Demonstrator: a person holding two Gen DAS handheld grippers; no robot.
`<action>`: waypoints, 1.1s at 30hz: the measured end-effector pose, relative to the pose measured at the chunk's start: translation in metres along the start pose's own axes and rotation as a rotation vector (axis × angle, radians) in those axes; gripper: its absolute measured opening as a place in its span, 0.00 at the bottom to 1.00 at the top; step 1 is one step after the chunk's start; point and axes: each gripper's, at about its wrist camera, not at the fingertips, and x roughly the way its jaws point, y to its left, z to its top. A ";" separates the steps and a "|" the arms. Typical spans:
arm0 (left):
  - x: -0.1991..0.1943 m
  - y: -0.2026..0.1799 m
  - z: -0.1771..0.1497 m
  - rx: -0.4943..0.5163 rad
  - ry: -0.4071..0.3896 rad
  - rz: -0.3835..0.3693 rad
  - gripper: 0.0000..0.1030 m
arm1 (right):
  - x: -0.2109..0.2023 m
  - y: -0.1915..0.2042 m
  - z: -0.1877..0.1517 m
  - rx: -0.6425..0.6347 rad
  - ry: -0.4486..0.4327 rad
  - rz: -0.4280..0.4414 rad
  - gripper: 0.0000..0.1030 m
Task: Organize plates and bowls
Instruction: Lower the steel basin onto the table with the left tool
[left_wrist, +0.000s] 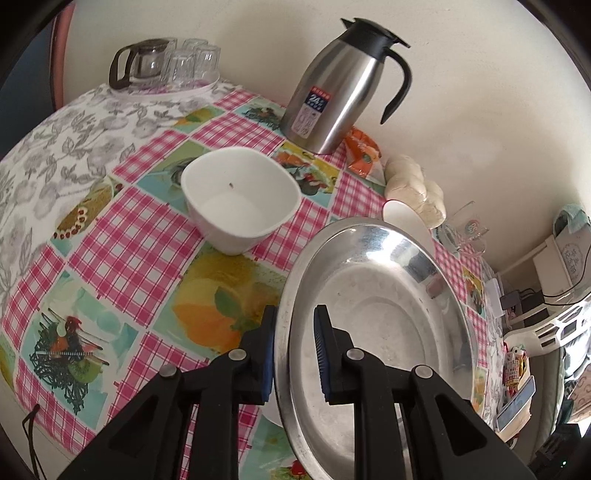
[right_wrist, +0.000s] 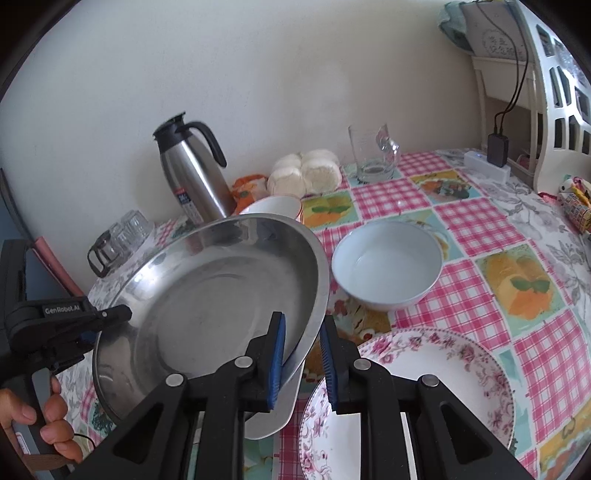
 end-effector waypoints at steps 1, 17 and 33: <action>0.004 0.003 0.000 -0.008 0.013 -0.001 0.18 | 0.003 0.001 -0.001 -0.005 0.012 -0.002 0.20; 0.031 0.020 -0.003 -0.060 0.106 0.008 0.18 | 0.028 0.004 -0.016 -0.056 0.110 -0.049 0.21; 0.045 0.028 -0.004 -0.089 0.143 0.027 0.19 | 0.040 0.014 -0.025 -0.138 0.164 -0.088 0.21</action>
